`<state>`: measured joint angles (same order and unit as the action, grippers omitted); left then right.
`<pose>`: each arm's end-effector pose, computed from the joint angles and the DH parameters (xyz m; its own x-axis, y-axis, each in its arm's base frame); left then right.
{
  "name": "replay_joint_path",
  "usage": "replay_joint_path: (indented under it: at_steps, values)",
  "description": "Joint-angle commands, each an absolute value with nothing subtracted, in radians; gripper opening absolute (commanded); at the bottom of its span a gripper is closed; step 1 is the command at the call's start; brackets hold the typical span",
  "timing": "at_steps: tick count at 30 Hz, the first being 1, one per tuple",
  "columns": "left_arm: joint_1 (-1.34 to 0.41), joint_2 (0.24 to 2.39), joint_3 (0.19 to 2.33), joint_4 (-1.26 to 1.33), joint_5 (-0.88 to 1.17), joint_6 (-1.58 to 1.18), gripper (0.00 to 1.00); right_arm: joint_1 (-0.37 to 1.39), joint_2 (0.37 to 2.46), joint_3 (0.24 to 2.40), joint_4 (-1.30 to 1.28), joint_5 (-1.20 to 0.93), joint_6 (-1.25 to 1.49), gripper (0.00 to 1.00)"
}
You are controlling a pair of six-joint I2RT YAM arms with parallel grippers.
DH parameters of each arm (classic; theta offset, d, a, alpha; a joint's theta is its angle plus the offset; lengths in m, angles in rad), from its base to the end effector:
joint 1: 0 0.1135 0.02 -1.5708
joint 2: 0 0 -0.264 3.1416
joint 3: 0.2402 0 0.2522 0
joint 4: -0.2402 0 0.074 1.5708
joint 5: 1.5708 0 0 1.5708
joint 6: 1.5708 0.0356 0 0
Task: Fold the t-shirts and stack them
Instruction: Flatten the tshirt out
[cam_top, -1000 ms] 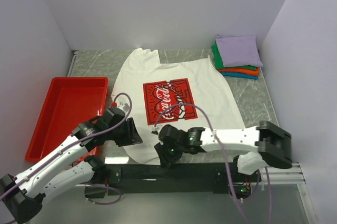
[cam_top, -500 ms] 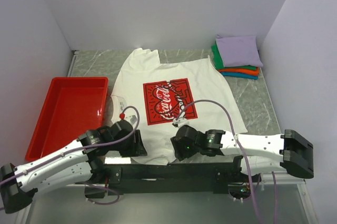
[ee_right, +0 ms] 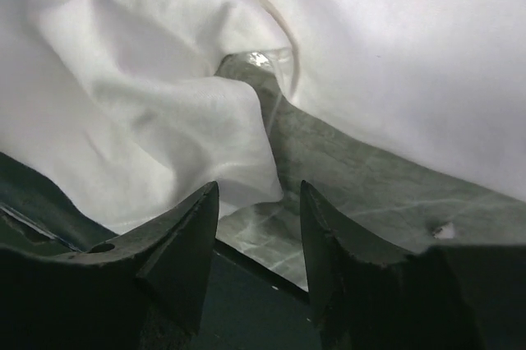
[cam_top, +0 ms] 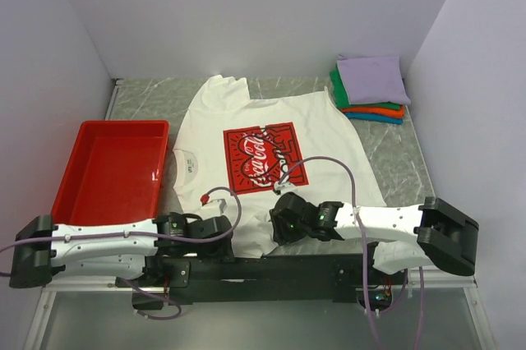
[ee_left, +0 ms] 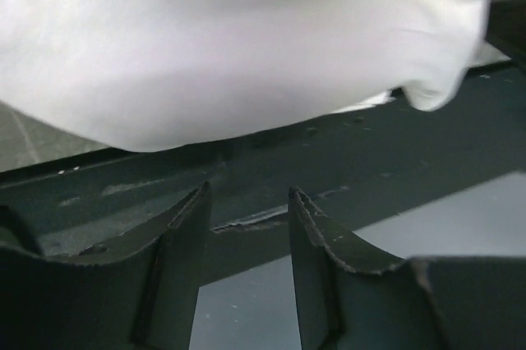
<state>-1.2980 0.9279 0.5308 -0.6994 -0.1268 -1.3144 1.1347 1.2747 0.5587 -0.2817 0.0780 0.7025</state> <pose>0.0476 -0.1536 0.1881 -0.9698 -0.0951 -0.2246 0.0065 0.9106 -0.4133 0.0982 0.2042 0.1585 -0.8432 -0.2844 -0.4562 -0.4467 0.8427 0.3004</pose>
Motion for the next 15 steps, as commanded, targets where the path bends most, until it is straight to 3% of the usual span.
replay_joint_path:
  at_steps: [1, 5, 15]
  values:
    - [-1.354, 0.962, 0.558, -0.739, -0.238, -1.443, 0.47, 1.131, 1.287, 0.572, -0.199, 0.058, 0.722, 0.50]
    - [-1.373, 0.960, 0.526, -0.775, -0.276, -1.561, 0.46, 1.131, 1.290, 0.565, -0.176, 0.049, 0.727, 0.48]
    - [-1.374, 0.969, 0.446, -0.710, -0.353, -1.647, 0.48, 1.126, 1.289, 0.563, -0.169, 0.040, 0.736, 0.31]
